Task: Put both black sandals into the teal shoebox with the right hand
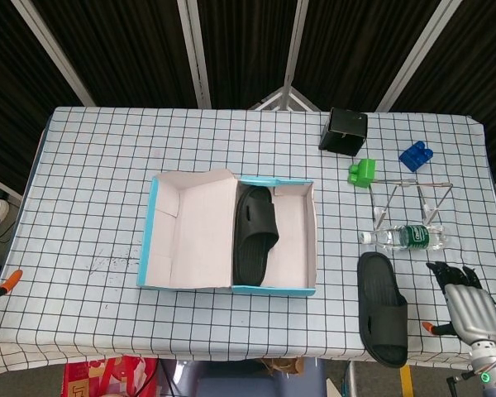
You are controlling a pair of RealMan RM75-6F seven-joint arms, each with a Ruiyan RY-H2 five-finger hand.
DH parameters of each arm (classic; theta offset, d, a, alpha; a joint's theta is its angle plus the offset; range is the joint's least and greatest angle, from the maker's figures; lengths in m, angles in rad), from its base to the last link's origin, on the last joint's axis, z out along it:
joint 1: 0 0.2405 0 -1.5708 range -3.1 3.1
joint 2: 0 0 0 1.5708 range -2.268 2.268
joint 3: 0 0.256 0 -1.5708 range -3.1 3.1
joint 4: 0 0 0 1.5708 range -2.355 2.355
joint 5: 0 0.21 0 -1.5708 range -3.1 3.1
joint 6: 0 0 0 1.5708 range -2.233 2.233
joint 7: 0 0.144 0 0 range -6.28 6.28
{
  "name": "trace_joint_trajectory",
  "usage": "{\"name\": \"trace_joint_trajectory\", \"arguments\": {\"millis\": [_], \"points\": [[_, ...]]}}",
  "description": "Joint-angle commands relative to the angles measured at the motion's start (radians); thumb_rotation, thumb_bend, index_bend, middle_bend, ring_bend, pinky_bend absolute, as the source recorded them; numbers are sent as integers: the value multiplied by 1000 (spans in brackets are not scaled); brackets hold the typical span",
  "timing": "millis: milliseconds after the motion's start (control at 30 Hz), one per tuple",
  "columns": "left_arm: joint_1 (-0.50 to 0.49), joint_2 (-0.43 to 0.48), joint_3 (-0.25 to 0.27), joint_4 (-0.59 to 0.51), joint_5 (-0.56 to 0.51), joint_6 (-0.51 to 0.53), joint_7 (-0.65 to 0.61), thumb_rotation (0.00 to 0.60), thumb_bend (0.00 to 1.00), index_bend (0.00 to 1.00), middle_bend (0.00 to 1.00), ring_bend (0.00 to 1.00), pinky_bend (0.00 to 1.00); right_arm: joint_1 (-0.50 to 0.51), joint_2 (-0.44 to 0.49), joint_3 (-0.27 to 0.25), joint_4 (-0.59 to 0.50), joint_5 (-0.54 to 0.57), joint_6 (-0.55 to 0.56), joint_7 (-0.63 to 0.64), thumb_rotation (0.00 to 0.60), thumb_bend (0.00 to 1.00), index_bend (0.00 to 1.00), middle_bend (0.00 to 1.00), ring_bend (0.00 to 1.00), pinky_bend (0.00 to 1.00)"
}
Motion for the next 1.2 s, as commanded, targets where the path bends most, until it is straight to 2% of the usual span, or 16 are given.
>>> {"name": "trace_joint_trajectory", "arguments": {"millis": [33,433,1200], "points": [[1,1,0,-1,0,1,-2,600,200,141,0,0,77,-37,-41,-30,35,-36,19,-4,600,105,119,108,107,0],[1,1,0,-3,-4,-5,5,600,201,141,0,0,77,-72,-170,-59,128,-49,-34,-6,600,106,119,98,100,0],[2,-2,-6,-7,-18,-10,10,600,201,141,0,0,77,-86,-276,-39,191,-57,-47,-49,600,105,119,98,97,0]]}}
